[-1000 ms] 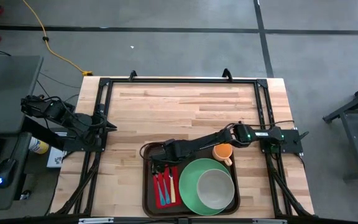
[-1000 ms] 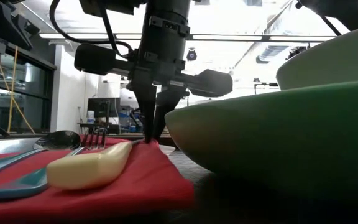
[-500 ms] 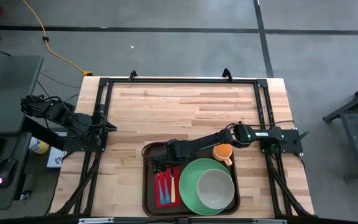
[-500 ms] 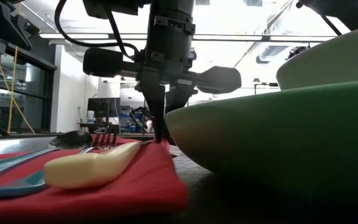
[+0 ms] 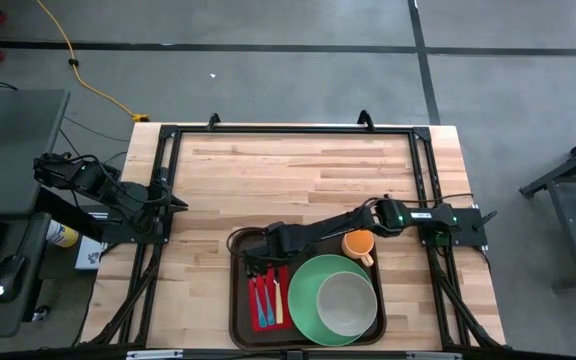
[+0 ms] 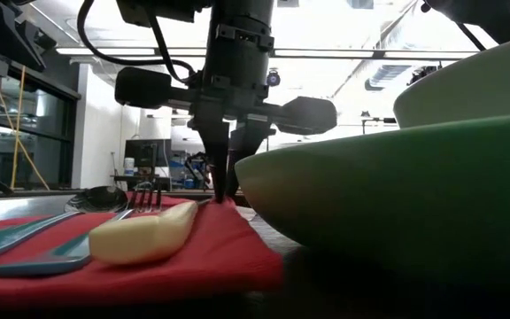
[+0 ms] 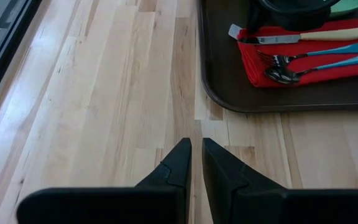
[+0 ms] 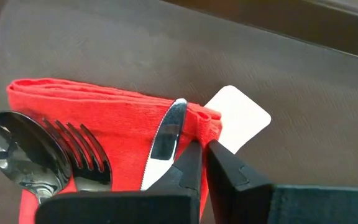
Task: Set up tray
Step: Adjust the red napkin
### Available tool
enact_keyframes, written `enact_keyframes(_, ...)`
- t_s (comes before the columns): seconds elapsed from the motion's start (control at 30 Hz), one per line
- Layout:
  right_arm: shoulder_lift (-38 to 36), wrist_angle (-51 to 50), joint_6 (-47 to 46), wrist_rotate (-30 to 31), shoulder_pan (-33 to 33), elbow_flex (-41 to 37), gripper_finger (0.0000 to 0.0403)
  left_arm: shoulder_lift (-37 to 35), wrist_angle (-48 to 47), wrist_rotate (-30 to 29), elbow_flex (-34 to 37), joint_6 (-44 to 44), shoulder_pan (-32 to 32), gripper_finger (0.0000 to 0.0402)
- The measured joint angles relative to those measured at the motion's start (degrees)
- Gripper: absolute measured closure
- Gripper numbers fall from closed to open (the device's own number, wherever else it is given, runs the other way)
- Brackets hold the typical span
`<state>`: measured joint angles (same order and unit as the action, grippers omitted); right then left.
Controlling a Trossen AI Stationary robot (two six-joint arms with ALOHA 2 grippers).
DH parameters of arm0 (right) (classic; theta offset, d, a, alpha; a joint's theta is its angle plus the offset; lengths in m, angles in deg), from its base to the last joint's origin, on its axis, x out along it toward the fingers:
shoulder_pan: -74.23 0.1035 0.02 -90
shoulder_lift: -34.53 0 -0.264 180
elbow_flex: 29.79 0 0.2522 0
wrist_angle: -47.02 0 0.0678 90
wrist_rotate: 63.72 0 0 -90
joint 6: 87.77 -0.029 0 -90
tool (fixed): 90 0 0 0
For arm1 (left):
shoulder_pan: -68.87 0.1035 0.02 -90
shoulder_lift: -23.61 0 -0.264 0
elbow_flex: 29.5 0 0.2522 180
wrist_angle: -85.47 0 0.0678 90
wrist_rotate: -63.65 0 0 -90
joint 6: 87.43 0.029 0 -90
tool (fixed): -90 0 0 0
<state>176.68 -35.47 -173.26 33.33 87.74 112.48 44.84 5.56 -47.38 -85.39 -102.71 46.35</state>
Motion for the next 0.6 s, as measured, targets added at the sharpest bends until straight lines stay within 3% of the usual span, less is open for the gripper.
enact_keyframes(0.6, -0.07, -0.92, -1.99, -0.12, 0.87, 0.0, 0.0403, 0.0, -0.02, 0.02, 0.0, 0.02, 0.02, 0.0334)
